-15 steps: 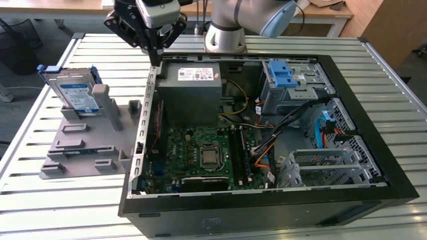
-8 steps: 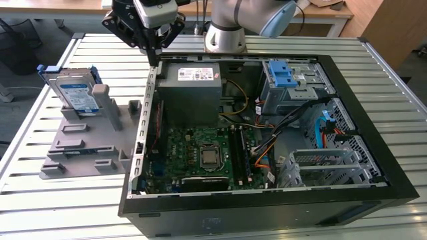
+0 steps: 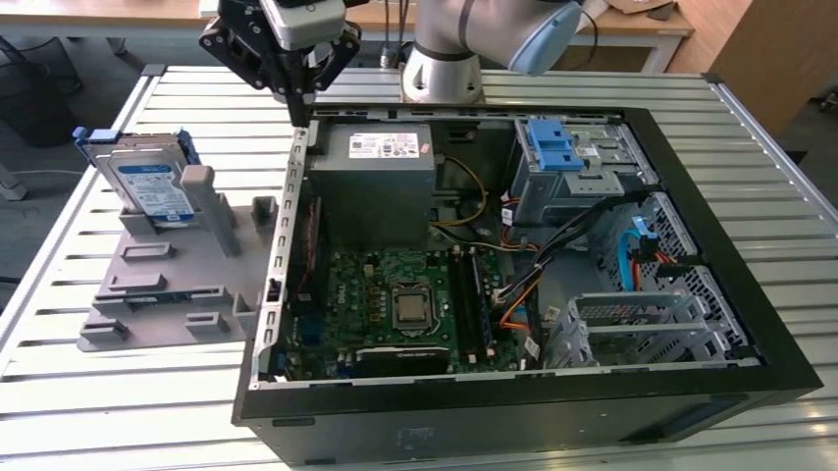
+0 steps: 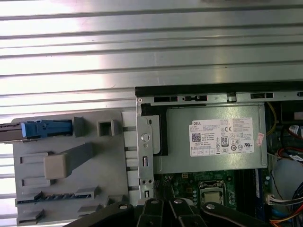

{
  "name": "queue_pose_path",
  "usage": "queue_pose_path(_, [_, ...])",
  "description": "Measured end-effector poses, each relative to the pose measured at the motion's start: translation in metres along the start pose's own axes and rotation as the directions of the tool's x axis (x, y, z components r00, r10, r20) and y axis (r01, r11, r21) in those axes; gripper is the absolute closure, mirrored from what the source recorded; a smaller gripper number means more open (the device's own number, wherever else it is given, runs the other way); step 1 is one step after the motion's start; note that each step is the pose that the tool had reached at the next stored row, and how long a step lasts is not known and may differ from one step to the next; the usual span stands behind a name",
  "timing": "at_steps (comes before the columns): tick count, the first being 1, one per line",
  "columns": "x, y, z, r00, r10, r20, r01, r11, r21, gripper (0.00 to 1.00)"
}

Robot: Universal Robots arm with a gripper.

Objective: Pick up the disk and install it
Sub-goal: 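Reach for the disk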

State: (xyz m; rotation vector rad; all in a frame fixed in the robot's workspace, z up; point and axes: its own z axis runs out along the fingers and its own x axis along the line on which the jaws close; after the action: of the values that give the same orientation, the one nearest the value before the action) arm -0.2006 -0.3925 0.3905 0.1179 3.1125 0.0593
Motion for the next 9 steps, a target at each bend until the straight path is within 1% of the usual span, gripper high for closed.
queue_pose_path(3, [0.0001,0.0009,0.0000,1.0000,-0.001,0.0017,0.001,0.9998,0.0220,0.89])
queue_pose_path(4, [0.0001,0.0011,0.0000,1.0000,-0.001,0.0019,0.001,0.9997,0.0247,0.89])
queue_pose_path(7, [0.0011,0.0014,0.0000,1.0000,-0.001,0.0018,0.001,0.9997,0.0250,0.89])
queue_pose_path(9, [0.0034,0.0015,0.0000,1.0000,-0.001,0.0019,0.001,0.9997,0.0250,0.89])
